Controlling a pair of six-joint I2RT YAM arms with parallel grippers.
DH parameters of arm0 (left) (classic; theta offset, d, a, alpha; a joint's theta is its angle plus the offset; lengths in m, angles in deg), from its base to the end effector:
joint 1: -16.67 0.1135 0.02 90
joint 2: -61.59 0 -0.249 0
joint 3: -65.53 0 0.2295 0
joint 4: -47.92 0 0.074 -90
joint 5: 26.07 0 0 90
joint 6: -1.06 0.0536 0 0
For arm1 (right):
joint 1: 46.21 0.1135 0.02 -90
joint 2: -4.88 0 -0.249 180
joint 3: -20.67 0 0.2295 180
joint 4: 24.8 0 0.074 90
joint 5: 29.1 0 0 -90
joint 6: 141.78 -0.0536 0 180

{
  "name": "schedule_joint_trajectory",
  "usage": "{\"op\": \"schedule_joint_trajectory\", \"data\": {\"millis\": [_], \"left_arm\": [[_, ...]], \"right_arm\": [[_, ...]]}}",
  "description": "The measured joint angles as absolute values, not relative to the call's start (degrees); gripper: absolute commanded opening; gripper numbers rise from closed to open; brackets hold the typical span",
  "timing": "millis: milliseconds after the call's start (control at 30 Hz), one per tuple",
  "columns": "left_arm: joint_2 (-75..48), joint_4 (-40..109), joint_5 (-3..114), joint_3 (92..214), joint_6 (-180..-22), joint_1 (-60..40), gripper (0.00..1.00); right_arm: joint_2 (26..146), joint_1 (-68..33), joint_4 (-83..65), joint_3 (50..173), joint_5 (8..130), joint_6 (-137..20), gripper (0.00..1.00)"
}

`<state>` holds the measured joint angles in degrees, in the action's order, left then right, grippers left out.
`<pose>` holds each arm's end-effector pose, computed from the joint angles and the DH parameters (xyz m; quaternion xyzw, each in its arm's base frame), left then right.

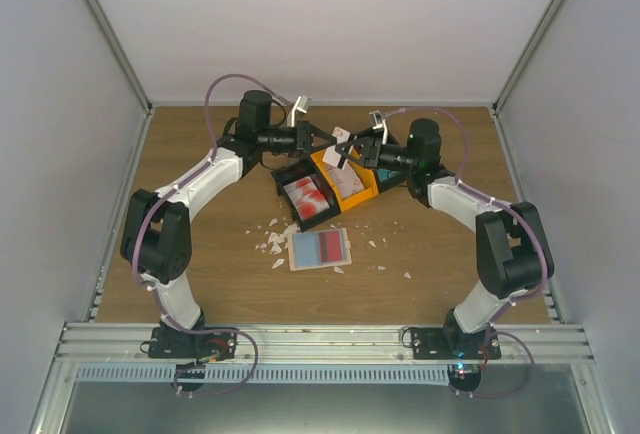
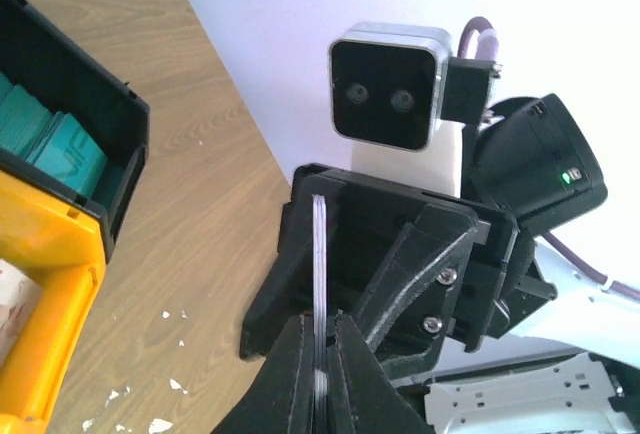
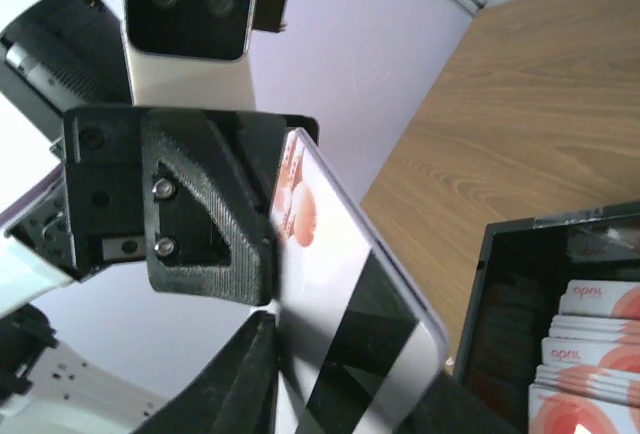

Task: Put the credit cards into the card holder
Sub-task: Insert the credit card into the card holder.

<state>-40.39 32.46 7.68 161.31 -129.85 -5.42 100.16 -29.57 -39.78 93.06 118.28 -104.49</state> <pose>0.3504 -0.1903 0.2940 0.1419 0.7631 -0.5914 0.2186 0.3284 0.1453 0.2580 -0.0949 0.7267 0.6255 0.2677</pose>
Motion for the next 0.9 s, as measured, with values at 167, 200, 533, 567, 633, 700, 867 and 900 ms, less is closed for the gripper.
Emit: {"op": "schedule_joint_trajectory", "data": {"millis": [167, 200, 533, 567, 633, 700, 867, 900], "left_arm": [[-40.39, 34.02, 7.07, 160.06, -131.36, -4.5, 0.27], [-40.39, 34.32, 6.98, 159.85, -131.6, -4.45, 0.28], [-38.57, 35.59, 4.77, 157.84, -131.6, -3.69, 0.31], [-38.27, 35.61, 4.64, 157.64, -131.49, -3.51, 0.31], [-37.63, 35.59, 4.36, 157.16, -131.33, -3.38, 0.31], [-37.09, 35.63, 4.1, 156.7, -130.96, -3.19, 0.31], [-36.39, 35.57, 3.66, 156.02, -130.22, -2.71, 0.3], [-36.28, 35.55, 3.53, 155.82, -129.96, -2.55, 0.3]], "right_arm": [[100.36, -29.02, -42.49, 93.5, 119.0, -106.98, 0.01], [100.38, -28.95, -42.86, 93.5, 119.05, -107.53, 0.01], [100.6, -29.57, -50.86, 92.69, 119.81, -114.44, 0.0], [100.8, -29.7, -52.43, 92.49, 120.12, -115.64, 0.01], [101.54, -29.96, -56.76, 91.97, 121.02, -118.39, 0.01], [102.19, -30.05, -59.64, 91.53, 121.69, -120.73, 0.0], [102.39, -30.07, -64.34, 90.79, 123.29, -124.54, 0.01], [102.39, -30.09, -65.24, 90.76, 123.64, -125.1, 0.01]]}}
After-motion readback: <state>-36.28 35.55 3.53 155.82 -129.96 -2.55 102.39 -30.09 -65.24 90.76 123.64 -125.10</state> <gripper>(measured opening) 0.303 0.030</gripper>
